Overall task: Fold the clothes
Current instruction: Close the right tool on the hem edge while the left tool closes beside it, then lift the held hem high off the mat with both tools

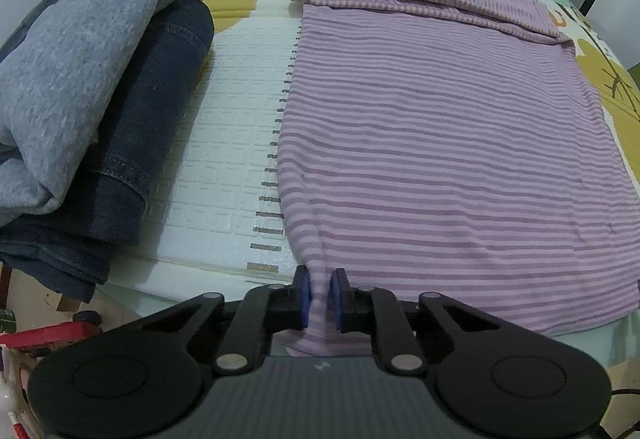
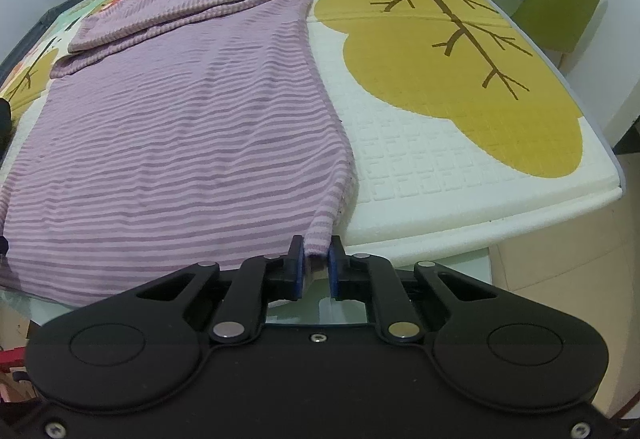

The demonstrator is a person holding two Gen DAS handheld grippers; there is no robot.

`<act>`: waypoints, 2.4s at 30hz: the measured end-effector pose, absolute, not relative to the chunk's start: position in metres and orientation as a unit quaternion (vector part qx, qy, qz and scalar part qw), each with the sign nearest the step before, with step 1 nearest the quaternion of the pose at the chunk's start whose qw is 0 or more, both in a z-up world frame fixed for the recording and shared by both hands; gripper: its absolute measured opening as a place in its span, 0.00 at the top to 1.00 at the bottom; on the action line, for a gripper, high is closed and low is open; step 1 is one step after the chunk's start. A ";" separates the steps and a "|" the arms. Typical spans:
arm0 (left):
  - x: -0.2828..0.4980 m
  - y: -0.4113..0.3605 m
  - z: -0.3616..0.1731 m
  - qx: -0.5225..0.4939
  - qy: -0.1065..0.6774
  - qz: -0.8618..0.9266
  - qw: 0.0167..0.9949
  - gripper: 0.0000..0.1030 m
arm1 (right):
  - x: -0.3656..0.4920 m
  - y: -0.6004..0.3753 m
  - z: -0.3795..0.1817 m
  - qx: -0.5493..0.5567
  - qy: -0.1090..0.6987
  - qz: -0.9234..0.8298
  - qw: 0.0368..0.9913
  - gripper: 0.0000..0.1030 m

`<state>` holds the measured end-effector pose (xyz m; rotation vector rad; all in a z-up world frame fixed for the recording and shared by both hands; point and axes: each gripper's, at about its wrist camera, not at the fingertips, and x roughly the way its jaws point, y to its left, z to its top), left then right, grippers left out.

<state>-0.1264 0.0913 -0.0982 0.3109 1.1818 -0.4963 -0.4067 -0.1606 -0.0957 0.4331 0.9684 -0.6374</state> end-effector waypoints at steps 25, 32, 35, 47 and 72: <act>-0.103 0.084 -0.064 0.103 0.505 -0.261 0.816 0.93 | -0.389 -0.158 -0.061 0.187 0.386 -0.316 0.846 0.91; -0.084 0.079 -0.055 0.092 0.492 -0.275 0.821 0.93 | -0.367 -0.161 -0.051 0.172 0.369 -0.327 0.853 0.91; -0.077 0.076 -0.051 0.093 0.484 -0.280 0.824 0.93 | -0.358 -0.165 -0.046 0.170 0.358 -0.335 0.855 0.91; -0.051 0.064 -0.035 0.075 0.460 -0.290 0.836 0.93 | -0.331 -0.178 -0.033 0.164 0.324 -0.363 0.858 0.91; -0.006 0.021 -0.012 0.052 0.413 -0.257 0.872 0.93 | -0.277 -0.225 -0.008 0.150 0.272 -0.359 0.880 0.91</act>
